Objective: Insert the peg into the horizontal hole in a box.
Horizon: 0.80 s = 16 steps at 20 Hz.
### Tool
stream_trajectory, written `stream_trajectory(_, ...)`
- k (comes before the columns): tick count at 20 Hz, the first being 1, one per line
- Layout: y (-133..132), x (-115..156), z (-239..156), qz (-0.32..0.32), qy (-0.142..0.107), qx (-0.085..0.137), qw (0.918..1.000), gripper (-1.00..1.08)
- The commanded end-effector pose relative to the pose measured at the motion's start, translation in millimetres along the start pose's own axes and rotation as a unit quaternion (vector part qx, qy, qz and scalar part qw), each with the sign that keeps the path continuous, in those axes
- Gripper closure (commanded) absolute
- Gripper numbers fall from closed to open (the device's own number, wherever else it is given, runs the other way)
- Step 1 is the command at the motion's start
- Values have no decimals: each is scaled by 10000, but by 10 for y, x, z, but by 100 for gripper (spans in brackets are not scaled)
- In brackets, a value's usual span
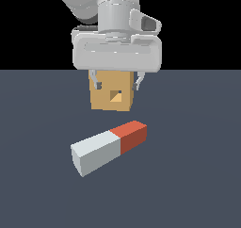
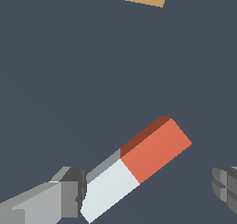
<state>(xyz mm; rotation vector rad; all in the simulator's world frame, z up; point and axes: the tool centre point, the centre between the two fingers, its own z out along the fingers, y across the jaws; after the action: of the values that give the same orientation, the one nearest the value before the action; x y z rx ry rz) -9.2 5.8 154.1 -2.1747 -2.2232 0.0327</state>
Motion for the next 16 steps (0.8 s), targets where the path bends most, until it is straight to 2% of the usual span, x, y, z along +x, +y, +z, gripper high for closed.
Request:
stream_trajectory(1,0,0,0,0,0,0,10000,-92)
stream_trajectory(9,-3,-61,50,281,2,-12,9996,-92)
stream_trajectory(16,-26,-213,178,991,8,-43,9951,-92)
